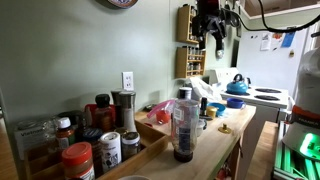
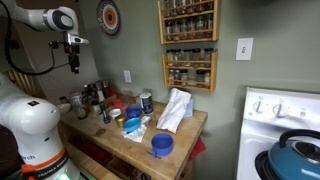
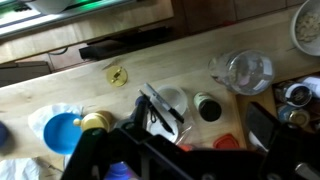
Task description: Pick up the upside down clear container and put it in the wooden storage tray
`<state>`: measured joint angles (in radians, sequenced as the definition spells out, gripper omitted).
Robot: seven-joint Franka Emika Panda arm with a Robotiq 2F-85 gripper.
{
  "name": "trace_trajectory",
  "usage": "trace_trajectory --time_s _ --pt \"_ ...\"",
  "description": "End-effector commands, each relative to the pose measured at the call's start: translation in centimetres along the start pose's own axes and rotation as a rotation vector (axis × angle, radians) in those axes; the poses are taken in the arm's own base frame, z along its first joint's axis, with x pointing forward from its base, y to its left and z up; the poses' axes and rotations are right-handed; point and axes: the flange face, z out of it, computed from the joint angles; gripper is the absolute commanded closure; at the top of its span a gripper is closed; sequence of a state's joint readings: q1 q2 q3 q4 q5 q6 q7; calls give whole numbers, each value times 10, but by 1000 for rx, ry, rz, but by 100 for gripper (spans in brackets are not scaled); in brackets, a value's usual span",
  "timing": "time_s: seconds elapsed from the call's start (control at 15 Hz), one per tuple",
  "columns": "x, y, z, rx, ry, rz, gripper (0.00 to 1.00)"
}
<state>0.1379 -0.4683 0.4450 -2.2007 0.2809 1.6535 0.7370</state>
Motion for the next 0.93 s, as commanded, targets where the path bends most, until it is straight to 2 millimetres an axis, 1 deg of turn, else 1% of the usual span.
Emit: trace_trajectory --time_s 0.0,0.07,0.13,0.2,0.27,0.33,0.4,0.6,0.73,0.8,0.87 --pt "-29 -49 39 98 -14 31 0" --pt "-39 -65 51 107 -13 -12 0" --pt "-47 -74 62 113 -26 -41 0" --pt "-53 -75 70 144 -31 -55 0" --pt "-43 -70 53 107 -8 -48 0" --pt "-49 -75 61 117 -16 -61 0" --pt "-52 -77 66 119 -21 -66 0" --pt "-50 -77 66 122 -25 -62 0" --pt "-51 -83 78 79 -7 -172 0" --pt "-54 -86 82 73 7 -225 0" --pt "-59 -89 88 25 13 -275 0"
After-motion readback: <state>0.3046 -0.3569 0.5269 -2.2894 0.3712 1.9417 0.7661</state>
